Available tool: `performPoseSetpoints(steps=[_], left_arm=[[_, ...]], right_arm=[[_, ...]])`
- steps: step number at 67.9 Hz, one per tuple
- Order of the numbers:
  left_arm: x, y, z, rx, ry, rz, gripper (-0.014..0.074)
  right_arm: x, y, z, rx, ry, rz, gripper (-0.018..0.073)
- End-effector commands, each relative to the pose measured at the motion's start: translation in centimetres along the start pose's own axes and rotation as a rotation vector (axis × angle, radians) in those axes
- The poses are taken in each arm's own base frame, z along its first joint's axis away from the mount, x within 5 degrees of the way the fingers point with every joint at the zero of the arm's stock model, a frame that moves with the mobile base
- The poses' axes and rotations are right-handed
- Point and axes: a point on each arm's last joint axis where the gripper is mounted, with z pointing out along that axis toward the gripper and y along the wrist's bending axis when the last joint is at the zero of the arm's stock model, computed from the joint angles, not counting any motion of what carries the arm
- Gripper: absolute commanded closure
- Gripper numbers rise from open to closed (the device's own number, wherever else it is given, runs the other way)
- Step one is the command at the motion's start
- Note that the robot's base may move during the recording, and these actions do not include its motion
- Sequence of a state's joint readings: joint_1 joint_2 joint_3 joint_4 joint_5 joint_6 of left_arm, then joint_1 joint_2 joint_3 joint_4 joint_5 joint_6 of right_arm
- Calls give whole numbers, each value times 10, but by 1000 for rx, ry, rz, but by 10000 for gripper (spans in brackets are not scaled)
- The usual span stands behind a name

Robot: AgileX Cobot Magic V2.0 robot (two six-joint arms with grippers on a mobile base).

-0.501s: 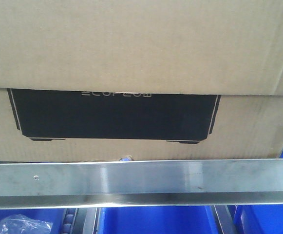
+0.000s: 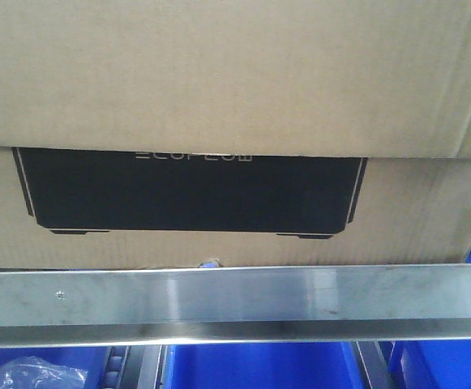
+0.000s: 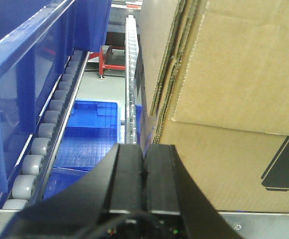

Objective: Grab box from left shelf to table start

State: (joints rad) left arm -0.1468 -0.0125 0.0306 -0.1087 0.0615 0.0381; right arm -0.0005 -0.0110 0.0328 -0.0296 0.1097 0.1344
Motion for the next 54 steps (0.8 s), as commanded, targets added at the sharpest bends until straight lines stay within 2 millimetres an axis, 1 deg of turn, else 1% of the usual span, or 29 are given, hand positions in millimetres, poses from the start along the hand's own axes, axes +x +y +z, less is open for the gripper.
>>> performPoseSetpoints(steps=[1, 13, 21, 29, 33, 44, 47, 50, 53, 54], left_arm=[[-10, 0, -2, 5, -114, -10, 696], [-20, 0, -4, -1, -218, -11, 696], [-38, 0, -7, -5, -336, -11, 696], [-67, -3, -15, 8, -350, -11, 696], [-86, -5, -22, 16, -340, 1, 695], [-123, -9, -31, 29, -314, 9, 682], [-131, -10, -31, 30, -312, 9, 639], [-140, -11, -32, 32, -311, 9, 570], [-147, -11, -29, 30, -307, 17, 455], [-150, -11, -29, 29, -308, 20, 398]], right_arm=[[-8, 1, -1, -8, -99, -3, 503], [-8, 1, -1, -9, -101, -3, 503], [-8, 1, -1, -9, -102, -3, 503], [-9, 1, -1, -9, -107, -3, 503], [-9, 1, -1, -9, -107, -3, 503], [-9, 1, -1, -9, -107, -3, 503], [-9, 1, -1, -9, -107, -3, 503], [-9, 1, -1, -9, -107, -3, 503], [-9, 1, -1, -9, -107, -3, 503], [-9, 1, -1, -9, -107, -3, 503]])
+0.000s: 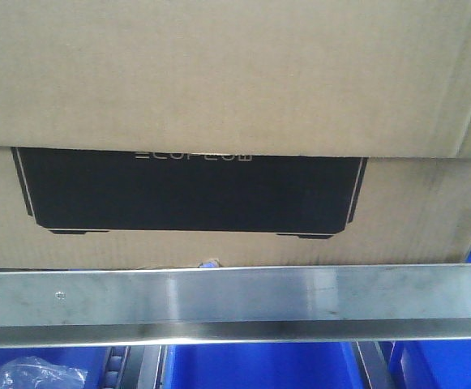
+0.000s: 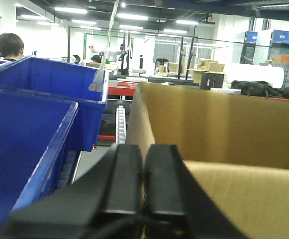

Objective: Grab box from left shelf to table start

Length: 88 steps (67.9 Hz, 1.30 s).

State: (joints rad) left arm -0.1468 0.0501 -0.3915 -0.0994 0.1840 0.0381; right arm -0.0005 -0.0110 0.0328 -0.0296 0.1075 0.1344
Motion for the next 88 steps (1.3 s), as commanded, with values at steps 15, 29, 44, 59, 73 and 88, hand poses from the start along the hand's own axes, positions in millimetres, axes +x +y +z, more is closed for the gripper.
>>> performPoseSetpoints(steps=[15, 29, 44, 59, 73, 88], left_arm=[[-56, -3, 29, 5, -7, 11, 149], [-97, -7, 60, 20, 217, 14, 184], [-122, -10, 113, 31, 472, 16, 185], [-113, -10, 168, 35, 720, 15, 185], [-87, -8, 212, 32, 862, 12, 185], [-65, -4, 243, 12, 941, 30, 185]], right_arm=[[-9, 1, -1, -9, -105, -3, 503], [-9, 1, -1, -9, -105, -3, 503], [-9, 1, -1, -9, -105, -3, 503], [-9, 1, -1, -9, -105, -3, 503], [-9, 1, -1, -9, -105, -3, 503], [-9, 1, -1, -9, -105, -3, 503]])
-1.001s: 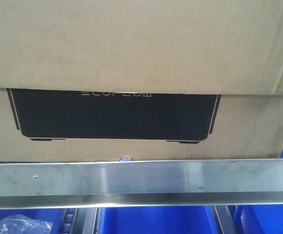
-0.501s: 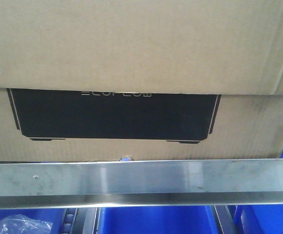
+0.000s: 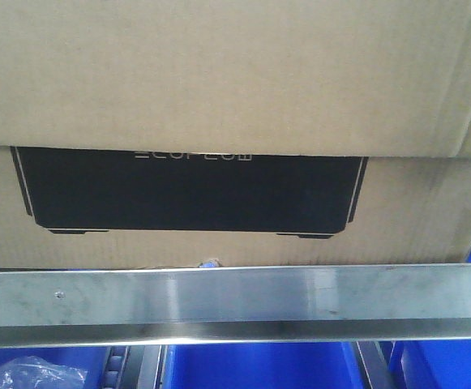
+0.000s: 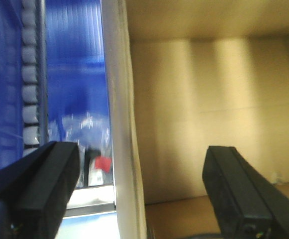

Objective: Grab box from left shelf to table start

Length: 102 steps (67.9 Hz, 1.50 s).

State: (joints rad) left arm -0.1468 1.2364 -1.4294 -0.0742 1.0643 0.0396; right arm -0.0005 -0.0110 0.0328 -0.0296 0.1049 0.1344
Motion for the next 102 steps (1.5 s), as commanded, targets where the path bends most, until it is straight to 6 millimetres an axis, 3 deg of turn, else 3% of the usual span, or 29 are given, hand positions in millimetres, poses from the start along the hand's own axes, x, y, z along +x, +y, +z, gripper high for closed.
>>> performPoseSetpoints(steps=[1, 17, 35, 40, 50, 56, 72, 84, 91, 102], left_arm=[[-14, 0, -6, -15, -82, 13, 185], [-25, 1, 9, -13, -43, -14, 185], [-26, 1, 18, -13, 4, -16, 185], [-26, 2, 19, -14, 8, -15, 185], [-26, 3, 21, -23, 13, -10, 185], [-27, 3, 23, -23, 18, -11, 185], [-27, 3, 27, -23, 26, -11, 185], [-27, 3, 27, -23, 26, -11, 185], [-27, 3, 27, -23, 26, -11, 185], [-27, 3, 27, -23, 26, -11, 185]], right_arm=[[-9, 1, -1, -9, -103, -3, 503], [-14, 2, -2, -16, -159, -2, 503], [-41, 4, -8, -25, -223, 33, 496], [-50, 5, -11, -25, -213, 33, 442], [-71, 8, -19, -24, -201, 32, 92], [-88, 9, -24, -26, -221, 32, -63], [-147, 17, -27, -31, -156, 57, -31], [-203, 25, -5, -51, -21, 88, -31], [-228, 36, 19, -120, 102, 15, -31], [-240, 49, 68, -185, 338, -60, -32]])
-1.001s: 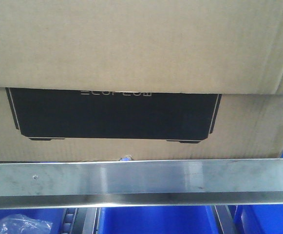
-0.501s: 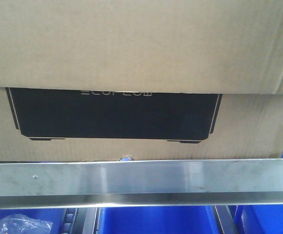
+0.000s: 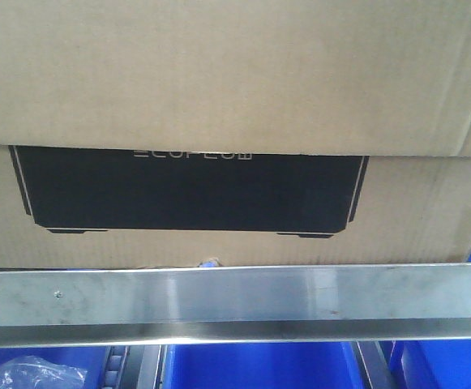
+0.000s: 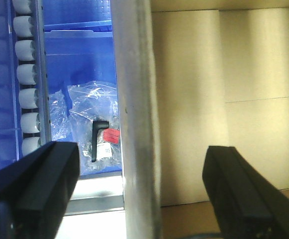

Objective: Grab box from left shelf to table start
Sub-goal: 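Close both grippers on the box's side walls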

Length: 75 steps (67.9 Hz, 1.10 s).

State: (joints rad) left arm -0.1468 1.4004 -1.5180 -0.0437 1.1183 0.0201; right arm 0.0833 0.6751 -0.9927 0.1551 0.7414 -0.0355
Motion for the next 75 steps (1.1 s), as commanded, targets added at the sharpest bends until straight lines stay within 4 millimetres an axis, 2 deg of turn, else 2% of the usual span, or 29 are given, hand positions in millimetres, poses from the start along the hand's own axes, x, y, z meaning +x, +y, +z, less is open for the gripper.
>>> performPoseSetpoints(steps=[1, 15, 25, 35, 46, 52, 57, 60, 61, 63, 69, 75], left_arm=[[-8, -2, -20, 3, -104, -3, 185], [-8, -2, -20, 3, -106, -3, 185], [-8, -2, -19, 3, -109, -3, 185], [-10, -2, -17, 3, -114, -3, 185], [-12, -1, -3, 2, -79, -5, 192], [-13, -1, 5, 2, -61, -5, 250], [-13, -1, 7, 2, -56, -5, 358], [-13, -1, 7, 2, -56, -5, 450], [-13, -1, 7, 2, -56, -5, 479], [-13, -1, 7, 2, -56, -5, 523], [-12, -1, 7, 5, -49, -7, 701], [-12, -1, 7, 6, -46, -7, 680]], right_arm=[[-24, 2, 23, -18, 49, -34, -32], [-49, -3, 85, -2, 196, -42, -32], [-60, -6, 120, 11, 236, -50, -32], [-60, -10, 156, 16, 297, -48, -32], [-46, -15, 191, 21, 375, -41, -27], [-40, -17, 201, 24, 404, -39, 67], [-39, -17, 203, 24, 409, -38, 258], [-39, -17, 203, 24, 408, -39, 392], [-40, -17, 202, 24, 406, -39, 461], [-40, -17, 202, 24, 405, -39, 527], [-41, -17, 201, 24, 397, -39, 477], [-42, -16, 200, 24, 390, -40, 512]])
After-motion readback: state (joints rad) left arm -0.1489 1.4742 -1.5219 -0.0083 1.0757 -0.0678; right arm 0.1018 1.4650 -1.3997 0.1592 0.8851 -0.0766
